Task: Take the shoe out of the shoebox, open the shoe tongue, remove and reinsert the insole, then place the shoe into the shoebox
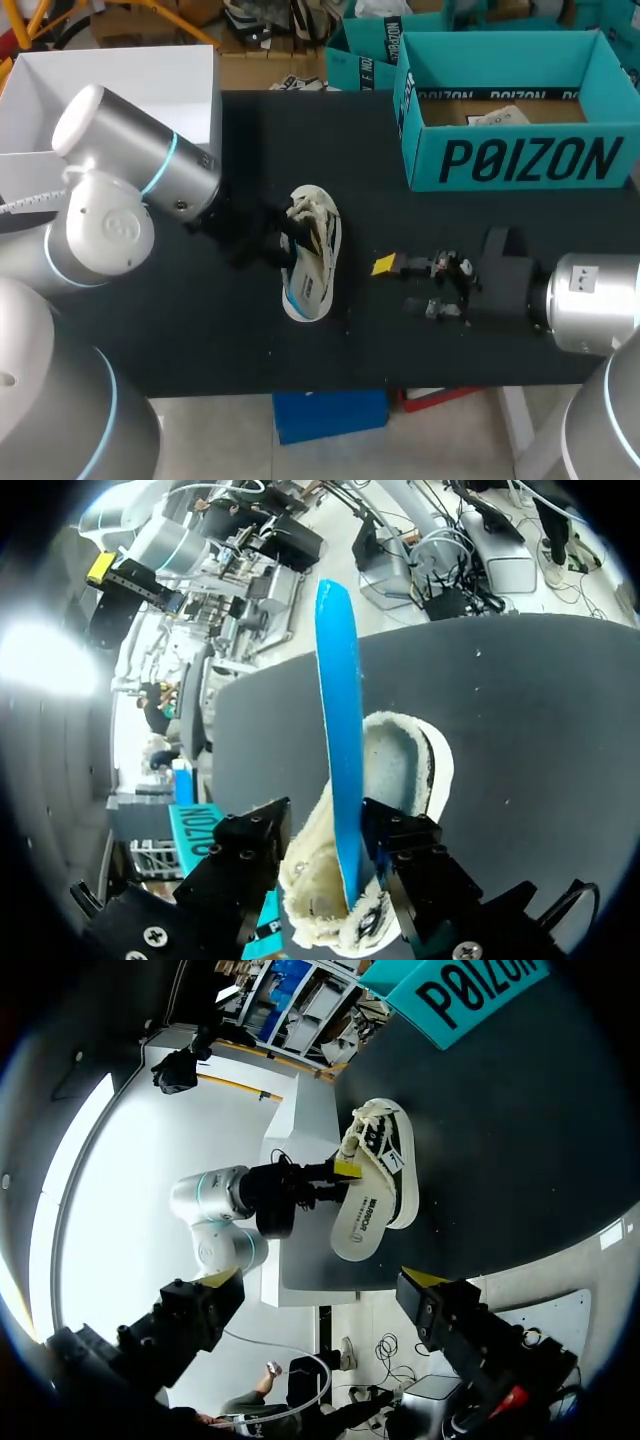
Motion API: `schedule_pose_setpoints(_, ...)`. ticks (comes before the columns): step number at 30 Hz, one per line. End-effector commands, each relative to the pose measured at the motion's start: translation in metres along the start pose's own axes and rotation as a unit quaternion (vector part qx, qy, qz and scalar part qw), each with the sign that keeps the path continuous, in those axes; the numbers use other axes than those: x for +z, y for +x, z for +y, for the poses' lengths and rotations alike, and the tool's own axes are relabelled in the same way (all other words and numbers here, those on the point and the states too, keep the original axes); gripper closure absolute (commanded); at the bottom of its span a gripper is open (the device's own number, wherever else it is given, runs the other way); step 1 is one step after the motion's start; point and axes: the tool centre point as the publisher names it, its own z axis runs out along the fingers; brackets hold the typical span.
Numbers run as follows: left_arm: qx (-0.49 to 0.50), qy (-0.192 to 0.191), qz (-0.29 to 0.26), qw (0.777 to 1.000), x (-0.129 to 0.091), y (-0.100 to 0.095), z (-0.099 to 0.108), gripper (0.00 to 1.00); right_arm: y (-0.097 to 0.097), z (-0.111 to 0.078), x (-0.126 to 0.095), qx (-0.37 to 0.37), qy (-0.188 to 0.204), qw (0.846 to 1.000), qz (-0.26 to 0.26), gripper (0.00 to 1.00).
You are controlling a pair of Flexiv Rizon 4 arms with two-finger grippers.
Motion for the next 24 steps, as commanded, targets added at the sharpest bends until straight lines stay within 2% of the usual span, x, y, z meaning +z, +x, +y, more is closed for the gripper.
schedule_pose_setpoints(1, 0.001, 0.004, 0.0, 1.0, -0.007, 0.003, -0.011, 0.56, -0.002, 0.001, -0.007, 0.0, 0.003, 1.0, 0.004, 0.0)
schedule_pose_setpoints(5, 0.003, 0.014, 0.003, 1.0, -0.005, 0.005, -0.018, 0.58, -0.002, 0.001, -0.007, 0.0, 0.003, 1.0, 0.004, 0.0)
schedule_pose_setpoints(10, 0.007, 0.019, 0.003, 1.0, -0.007, 0.003, -0.023, 0.68, -0.002, 0.001, -0.007, 0.0, 0.003, 1.0, 0.004, 0.0)
schedule_pose_setpoints(13, 0.013, 0.025, 0.005, 1.0, -0.008, 0.002, -0.026, 0.86, -0.002, 0.001, -0.007, 0.0, 0.003, 1.0, 0.004, 0.0)
schedule_pose_setpoints(14, 0.016, 0.029, 0.007, 0.999, -0.008, 0.002, -0.026, 1.0, -0.002, 0.001, -0.007, 0.0, 0.003, 1.0, 0.004, 0.0)
schedule_pose_setpoints(24, 0.015, 0.035, 0.003, 0.999, -0.006, 0.007, -0.028, 1.0, -0.002, 0.001, -0.007, 0.0, 0.003, 1.0, 0.004, 0.0)
